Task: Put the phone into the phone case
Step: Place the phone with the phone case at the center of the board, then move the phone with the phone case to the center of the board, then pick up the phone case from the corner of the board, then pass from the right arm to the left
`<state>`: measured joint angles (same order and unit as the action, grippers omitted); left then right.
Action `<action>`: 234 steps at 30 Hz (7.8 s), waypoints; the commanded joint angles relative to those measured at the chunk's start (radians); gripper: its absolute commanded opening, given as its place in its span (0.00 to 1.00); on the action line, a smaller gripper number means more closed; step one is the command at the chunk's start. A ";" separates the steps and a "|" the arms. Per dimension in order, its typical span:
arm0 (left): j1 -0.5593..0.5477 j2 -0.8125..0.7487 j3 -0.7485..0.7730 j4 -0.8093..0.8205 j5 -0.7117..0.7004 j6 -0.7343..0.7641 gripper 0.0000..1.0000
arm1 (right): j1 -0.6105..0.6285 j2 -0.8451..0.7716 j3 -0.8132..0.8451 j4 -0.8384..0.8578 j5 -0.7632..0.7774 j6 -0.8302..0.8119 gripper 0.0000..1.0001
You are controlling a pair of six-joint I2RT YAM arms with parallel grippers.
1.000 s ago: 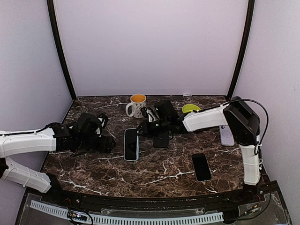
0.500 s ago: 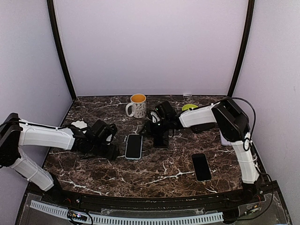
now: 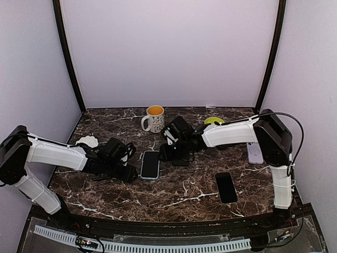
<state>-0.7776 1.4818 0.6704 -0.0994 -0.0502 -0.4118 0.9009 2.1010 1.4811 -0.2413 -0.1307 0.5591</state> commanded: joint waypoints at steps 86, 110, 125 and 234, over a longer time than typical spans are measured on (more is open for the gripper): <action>0.040 0.370 0.308 0.053 -0.068 0.126 0.40 | 0.051 0.016 -0.094 0.219 0.117 0.201 0.20; 0.038 0.367 0.293 0.075 0.007 0.111 0.41 | -0.010 -0.176 -0.091 0.024 0.240 0.045 0.45; 0.037 0.352 0.321 0.030 -0.037 0.133 0.42 | -0.295 -0.511 -0.371 -0.176 0.435 -0.043 0.59; -0.279 -0.497 0.150 0.192 0.375 1.282 0.05 | 0.168 -0.516 0.005 -0.389 -0.601 -0.665 0.36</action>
<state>-1.0523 1.0164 0.7982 0.1303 0.3000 0.8875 1.0626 1.5890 1.4555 -0.6338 -0.7055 -0.0799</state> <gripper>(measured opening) 0.246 0.655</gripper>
